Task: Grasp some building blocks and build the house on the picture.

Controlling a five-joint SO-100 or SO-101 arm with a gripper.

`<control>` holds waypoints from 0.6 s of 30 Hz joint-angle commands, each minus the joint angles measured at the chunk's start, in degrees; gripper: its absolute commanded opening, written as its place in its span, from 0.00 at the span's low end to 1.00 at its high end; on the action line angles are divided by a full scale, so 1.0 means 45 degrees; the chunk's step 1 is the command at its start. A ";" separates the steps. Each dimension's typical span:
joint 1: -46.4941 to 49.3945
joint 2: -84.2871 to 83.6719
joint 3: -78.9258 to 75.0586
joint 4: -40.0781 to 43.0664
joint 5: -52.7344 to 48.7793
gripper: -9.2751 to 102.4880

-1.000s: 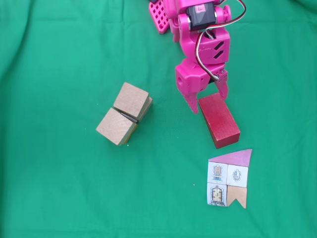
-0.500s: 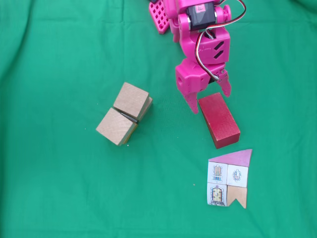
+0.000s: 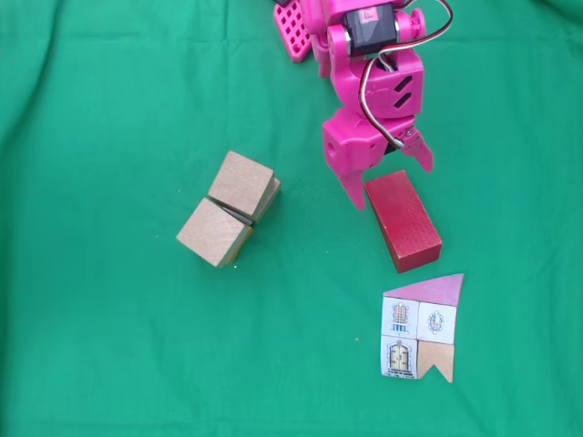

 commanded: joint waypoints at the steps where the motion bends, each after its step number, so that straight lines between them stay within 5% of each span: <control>1: 0.0039 -0.0059 -0.0879 -0.0254 -0.0078 0.48; 18: 0.0059 -0.5195 -0.3809 -0.0293 -0.0059 0.48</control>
